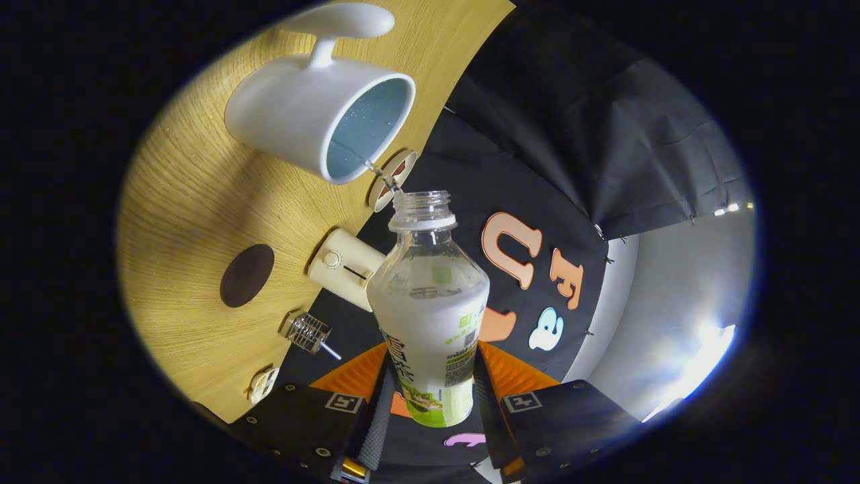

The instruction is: Take the bottle from table, then pour the juice into the cup, finally place the bottle on the coaster

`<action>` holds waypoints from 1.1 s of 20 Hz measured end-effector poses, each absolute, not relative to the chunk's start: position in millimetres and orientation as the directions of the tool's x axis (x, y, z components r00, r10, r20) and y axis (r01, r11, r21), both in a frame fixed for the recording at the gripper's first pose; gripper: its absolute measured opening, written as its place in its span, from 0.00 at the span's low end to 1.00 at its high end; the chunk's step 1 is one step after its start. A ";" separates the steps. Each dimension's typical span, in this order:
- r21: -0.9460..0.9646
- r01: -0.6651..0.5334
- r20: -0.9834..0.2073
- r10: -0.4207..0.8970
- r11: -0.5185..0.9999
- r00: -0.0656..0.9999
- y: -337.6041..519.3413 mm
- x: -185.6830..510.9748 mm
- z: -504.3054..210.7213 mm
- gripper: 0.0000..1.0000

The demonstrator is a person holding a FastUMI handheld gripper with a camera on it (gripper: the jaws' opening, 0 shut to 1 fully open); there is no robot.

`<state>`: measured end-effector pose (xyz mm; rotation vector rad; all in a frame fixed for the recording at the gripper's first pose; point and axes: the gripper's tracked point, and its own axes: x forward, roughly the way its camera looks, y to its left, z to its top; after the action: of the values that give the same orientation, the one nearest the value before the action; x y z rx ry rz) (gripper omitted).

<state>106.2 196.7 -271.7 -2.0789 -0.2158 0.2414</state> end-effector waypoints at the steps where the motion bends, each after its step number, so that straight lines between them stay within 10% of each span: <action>1: -0.869 0.053 -0.083 0.251 -0.492 0.965 196.3 107.5 -271.4 0.61; 22: -0.881 0.044 -0.110 0.293 -0.471 0.950 208.5 109.9 -279.5 0.61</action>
<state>109.9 208.5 -279.5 -2.0487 -0.2397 0.2983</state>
